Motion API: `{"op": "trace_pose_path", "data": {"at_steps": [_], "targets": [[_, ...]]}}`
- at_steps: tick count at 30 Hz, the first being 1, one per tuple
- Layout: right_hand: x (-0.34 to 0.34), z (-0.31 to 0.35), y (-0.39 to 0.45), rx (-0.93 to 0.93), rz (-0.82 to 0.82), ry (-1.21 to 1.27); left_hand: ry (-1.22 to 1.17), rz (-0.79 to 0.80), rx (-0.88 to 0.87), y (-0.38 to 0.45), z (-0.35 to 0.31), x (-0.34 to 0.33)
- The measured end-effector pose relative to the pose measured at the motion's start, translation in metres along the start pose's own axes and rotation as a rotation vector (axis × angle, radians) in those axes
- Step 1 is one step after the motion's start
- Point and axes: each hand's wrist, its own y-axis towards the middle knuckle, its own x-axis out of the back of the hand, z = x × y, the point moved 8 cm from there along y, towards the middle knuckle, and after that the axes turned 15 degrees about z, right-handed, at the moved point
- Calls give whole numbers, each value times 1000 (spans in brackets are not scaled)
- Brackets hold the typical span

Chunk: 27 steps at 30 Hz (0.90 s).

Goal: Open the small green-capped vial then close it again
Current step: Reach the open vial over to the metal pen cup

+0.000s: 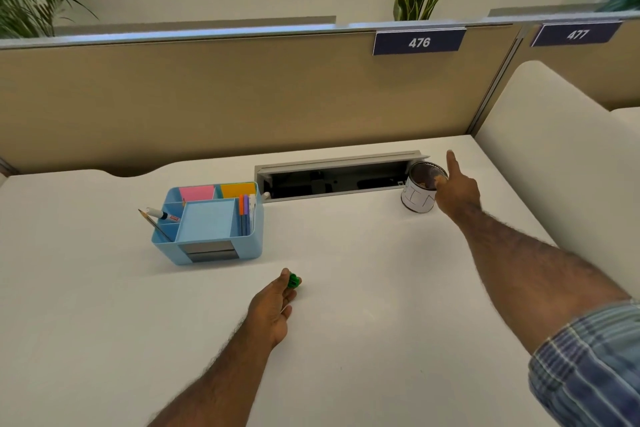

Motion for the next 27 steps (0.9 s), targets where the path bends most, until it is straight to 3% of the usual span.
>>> {"op": "trace_pose_path", "data": {"at_steps": [4,9,21,27], "targets": [[2,8,4,21,72,-146,2,-12,-7,-2,-1,0],[9,2,3,-40,39,10,0,-20,-9,-2,-1,0],[10,3,7,-36,48,-89,-14,-27,-15,-2,0,0],[15,-7,7,-127,-7,171,-12,-15,-15,-1,1,-1]]}}
